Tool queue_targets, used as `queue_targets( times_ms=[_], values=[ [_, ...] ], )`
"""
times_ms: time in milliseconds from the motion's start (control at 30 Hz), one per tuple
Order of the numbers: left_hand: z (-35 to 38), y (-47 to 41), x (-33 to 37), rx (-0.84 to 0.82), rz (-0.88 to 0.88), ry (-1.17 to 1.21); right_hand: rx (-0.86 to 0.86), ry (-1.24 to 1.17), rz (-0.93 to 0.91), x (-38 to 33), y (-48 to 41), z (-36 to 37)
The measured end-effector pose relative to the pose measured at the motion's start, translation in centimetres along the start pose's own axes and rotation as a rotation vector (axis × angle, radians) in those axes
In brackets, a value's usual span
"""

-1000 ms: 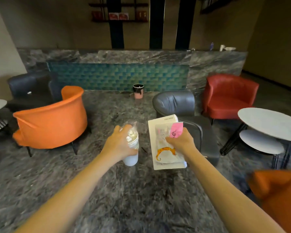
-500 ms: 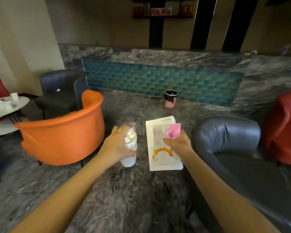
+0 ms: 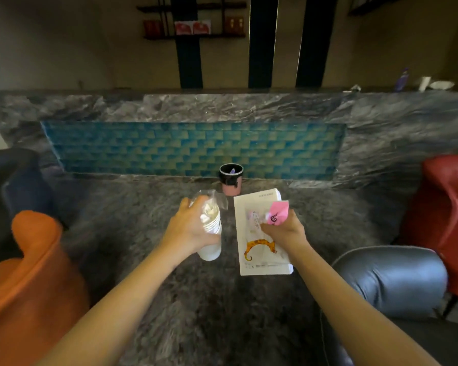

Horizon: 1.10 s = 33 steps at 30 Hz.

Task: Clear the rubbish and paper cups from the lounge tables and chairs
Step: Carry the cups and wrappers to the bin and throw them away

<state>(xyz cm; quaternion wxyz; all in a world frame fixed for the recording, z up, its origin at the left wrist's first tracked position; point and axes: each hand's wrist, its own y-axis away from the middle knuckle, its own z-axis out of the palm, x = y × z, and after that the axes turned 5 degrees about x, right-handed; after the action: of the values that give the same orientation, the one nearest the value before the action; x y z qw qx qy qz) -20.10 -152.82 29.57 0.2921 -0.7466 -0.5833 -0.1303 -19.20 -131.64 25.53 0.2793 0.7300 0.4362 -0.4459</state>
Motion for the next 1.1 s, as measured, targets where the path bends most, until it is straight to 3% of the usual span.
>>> queue_targets(
  times_ms=[267,467,667,867,1100],
  values=[
    [5.1,-27.2,-5.1,-0.018,-0.019,-0.057,-0.001,-0.048,0.075,-5.0,-26.5,9.2],
    [8.5,-43.6,-13.7,0.012,-0.114,-0.079,-0.078,-0.041,0.031,-8.6,-43.2,19.4],
    [14.9,-62.9,-19.6,-0.024,-0.096,-0.018,-0.023,-0.007,0.101,-10.0,-61.8,26.4],
    [20.1,-83.7,-19.9,-0.049,-0.005,0.055,0.063,0.005,0.136,-13.5,-80.2,29.5],
    [30.2,-104.8,-19.7,-0.088,0.090,0.090,0.134,0.013,0.150,-12.6,-102.8,31.2]
  ],
)
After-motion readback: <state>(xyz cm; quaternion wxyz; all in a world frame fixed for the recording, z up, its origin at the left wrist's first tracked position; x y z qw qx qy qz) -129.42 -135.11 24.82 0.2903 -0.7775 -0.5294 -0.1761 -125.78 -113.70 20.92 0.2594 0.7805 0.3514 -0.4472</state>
